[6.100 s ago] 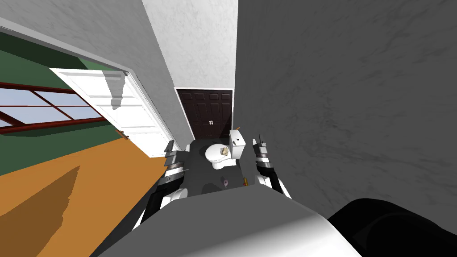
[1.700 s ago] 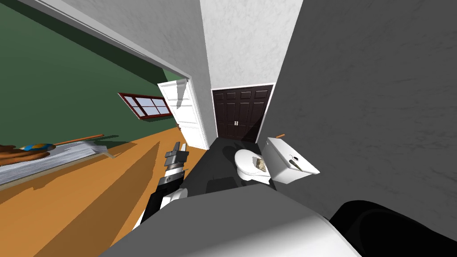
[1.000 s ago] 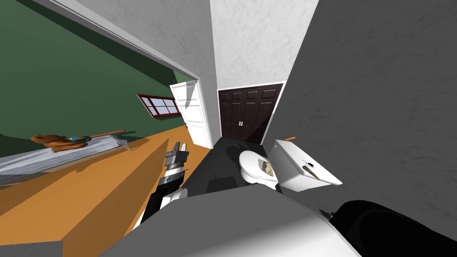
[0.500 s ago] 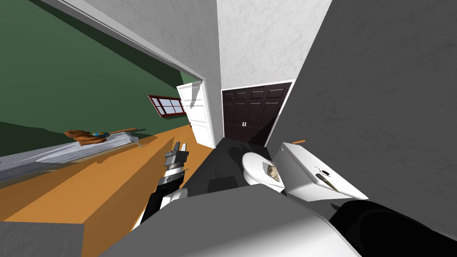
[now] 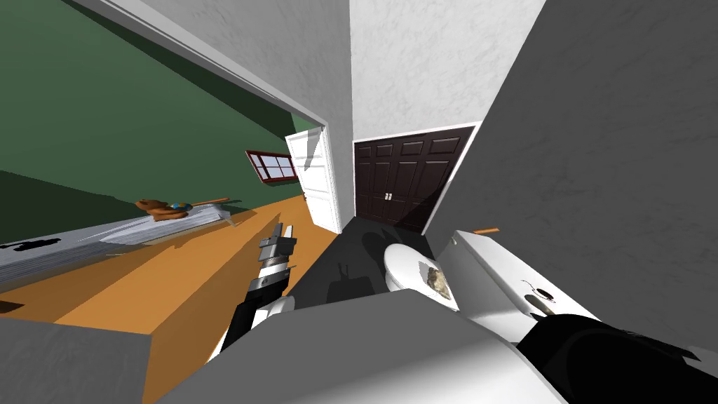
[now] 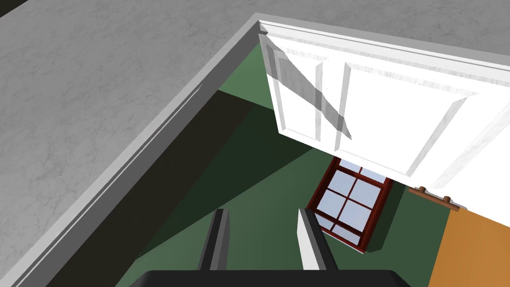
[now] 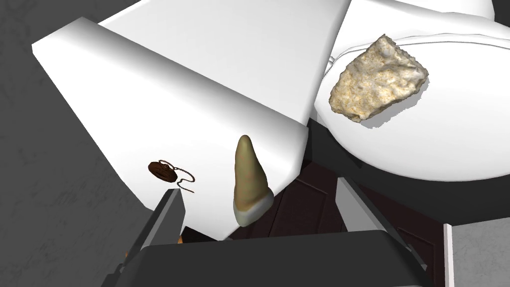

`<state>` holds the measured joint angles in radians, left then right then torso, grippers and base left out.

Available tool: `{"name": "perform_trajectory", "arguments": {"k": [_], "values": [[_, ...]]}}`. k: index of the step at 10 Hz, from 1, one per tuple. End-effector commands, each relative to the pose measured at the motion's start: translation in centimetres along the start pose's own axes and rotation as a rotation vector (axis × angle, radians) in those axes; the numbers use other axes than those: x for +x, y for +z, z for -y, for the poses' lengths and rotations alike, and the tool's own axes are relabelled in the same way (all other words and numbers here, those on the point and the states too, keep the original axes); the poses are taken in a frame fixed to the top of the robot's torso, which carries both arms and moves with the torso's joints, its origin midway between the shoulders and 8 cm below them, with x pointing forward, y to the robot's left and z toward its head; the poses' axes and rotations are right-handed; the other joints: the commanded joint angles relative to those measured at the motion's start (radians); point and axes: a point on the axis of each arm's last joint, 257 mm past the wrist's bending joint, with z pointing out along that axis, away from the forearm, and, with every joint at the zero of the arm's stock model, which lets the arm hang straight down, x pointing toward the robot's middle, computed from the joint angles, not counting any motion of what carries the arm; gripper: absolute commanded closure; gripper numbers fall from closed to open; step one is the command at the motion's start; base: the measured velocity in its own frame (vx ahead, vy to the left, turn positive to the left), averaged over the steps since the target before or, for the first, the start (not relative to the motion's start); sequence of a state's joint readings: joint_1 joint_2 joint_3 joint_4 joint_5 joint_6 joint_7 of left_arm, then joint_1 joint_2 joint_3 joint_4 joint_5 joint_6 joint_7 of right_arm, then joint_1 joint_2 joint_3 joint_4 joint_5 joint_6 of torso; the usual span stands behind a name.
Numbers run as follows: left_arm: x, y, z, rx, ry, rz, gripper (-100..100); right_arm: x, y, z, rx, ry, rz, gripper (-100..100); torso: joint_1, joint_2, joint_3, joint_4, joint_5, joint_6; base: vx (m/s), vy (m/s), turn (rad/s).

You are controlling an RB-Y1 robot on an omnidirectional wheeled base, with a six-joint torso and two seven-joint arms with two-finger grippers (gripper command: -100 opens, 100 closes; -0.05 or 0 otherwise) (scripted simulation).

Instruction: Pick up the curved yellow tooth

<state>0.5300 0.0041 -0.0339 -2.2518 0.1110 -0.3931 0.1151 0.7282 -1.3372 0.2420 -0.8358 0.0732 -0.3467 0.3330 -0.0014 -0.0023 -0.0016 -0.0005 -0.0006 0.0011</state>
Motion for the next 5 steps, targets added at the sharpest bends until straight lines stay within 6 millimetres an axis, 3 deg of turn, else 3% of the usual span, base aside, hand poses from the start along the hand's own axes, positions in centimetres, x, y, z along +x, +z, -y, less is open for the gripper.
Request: {"name": "perform_trajectory", "arguments": {"k": [1, 2, 5], "values": [[0.0, 0.0, 0.0, 0.000, 0.000, 0.000, 0, 0.0, 0.0, 0.0, 0.000, 0.000, 0.000, 0, 0.000, 0.000, 0.000, 0.000, 0.000, 0.000, 0.010, -0.005, -0.003], [0.0, 0.0, 0.0, 0.000, 0.000, 0.000, 0, 1.6, -0.3, 0.5, 0.009, 0.022, -0.011, -100, 0.001, 0.003, 0.002, 0.001, 0.000, 0.000, 0.000, -0.002, 0.151], [0.0, 0.0, 0.0, 0.000, 0.000, 0.000, 0, 3.1, -0.6, 1.0, 0.018, 0.042, -0.022, -100, 0.002, 0.005, 0.003, 0.001, 0.000, 0.000, -0.009, -0.003, 0.116]]}}
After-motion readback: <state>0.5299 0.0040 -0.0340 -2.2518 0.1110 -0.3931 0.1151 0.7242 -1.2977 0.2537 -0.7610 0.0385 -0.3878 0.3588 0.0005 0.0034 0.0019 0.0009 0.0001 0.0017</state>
